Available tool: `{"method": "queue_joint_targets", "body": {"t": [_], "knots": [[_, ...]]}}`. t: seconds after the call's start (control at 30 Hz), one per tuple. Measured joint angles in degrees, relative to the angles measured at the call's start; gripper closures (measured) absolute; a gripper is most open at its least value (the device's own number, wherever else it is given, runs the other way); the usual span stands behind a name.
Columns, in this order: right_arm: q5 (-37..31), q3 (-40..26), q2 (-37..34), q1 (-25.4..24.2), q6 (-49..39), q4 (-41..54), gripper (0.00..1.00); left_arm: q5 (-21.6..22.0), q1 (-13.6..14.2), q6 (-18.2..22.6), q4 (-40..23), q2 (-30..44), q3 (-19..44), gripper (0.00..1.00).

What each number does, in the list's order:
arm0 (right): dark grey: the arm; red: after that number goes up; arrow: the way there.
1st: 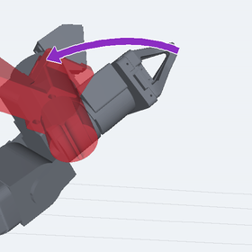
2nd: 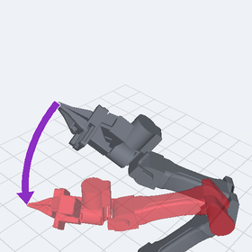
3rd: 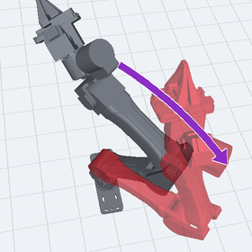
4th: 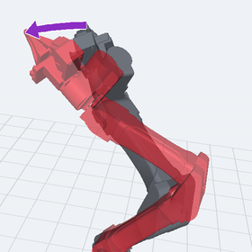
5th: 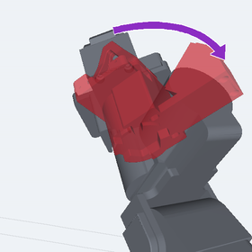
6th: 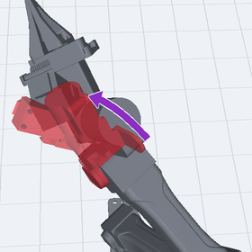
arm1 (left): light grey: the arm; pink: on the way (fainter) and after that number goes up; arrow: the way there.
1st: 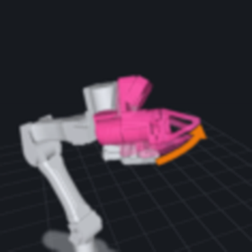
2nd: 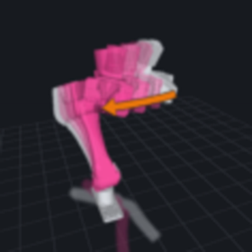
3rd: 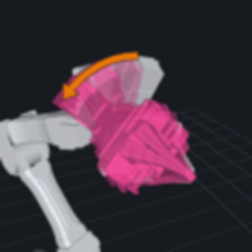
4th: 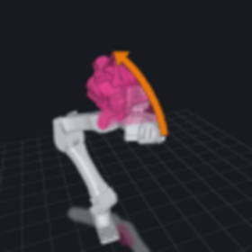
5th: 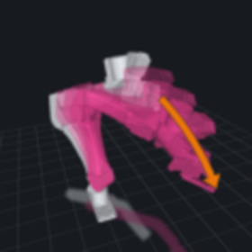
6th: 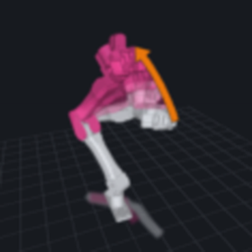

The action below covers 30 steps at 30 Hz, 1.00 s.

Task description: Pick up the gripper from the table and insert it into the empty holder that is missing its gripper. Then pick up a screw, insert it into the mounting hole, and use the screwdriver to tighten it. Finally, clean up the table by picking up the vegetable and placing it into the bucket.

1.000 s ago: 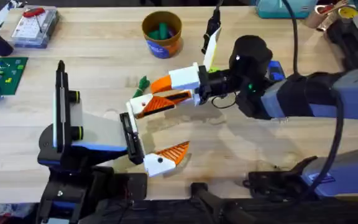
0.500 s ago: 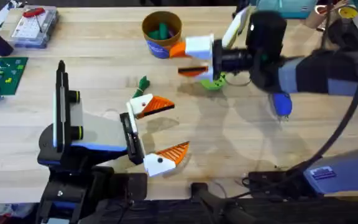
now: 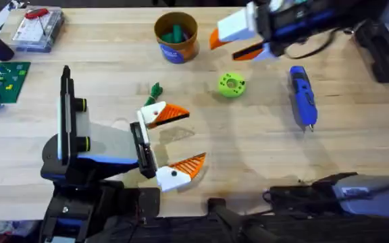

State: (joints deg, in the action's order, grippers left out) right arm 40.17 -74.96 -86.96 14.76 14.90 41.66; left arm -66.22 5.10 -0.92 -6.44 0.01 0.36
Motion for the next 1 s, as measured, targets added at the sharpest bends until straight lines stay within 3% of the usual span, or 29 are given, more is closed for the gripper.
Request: {"method": "queue_joint_targets", "body": {"t": [0.2, 0.4, 0.57, 0.73, 1.0], "knots": [[-10.97, -6.91, 8.57, 0.04, -10.21, 18.55, 0.004, 0.0, 0.0, 0.0, 0.0, 0.0, 0.0, 0.009], [-22.27, -7.55, 16.98, 0.07, -13.51, 30.57, 0.004, 0.0, 0.0, 0.0, 0.0, 0.0, 0.0, 0.009], [-30.16, -7.71, 19.67, 0.06, -15.3, 38.42, 0.004, 0.02, 0.0, 0.0, 0.0, 0.0, 0.0, 0.009], [-34.31, -7.71, 18.57, 0.04, -15.89, 39.1, 0.004, 0.0, 0.0, 0.0, 0.0, 0.0, 0.0, 0.009], [-35.42, -7.71, 16.26, 0.15, -16.33, 38.31, 0.004, 0.0, 0.0, 0.0, 0.0, 0.0, 0.0, 0.009]]}}
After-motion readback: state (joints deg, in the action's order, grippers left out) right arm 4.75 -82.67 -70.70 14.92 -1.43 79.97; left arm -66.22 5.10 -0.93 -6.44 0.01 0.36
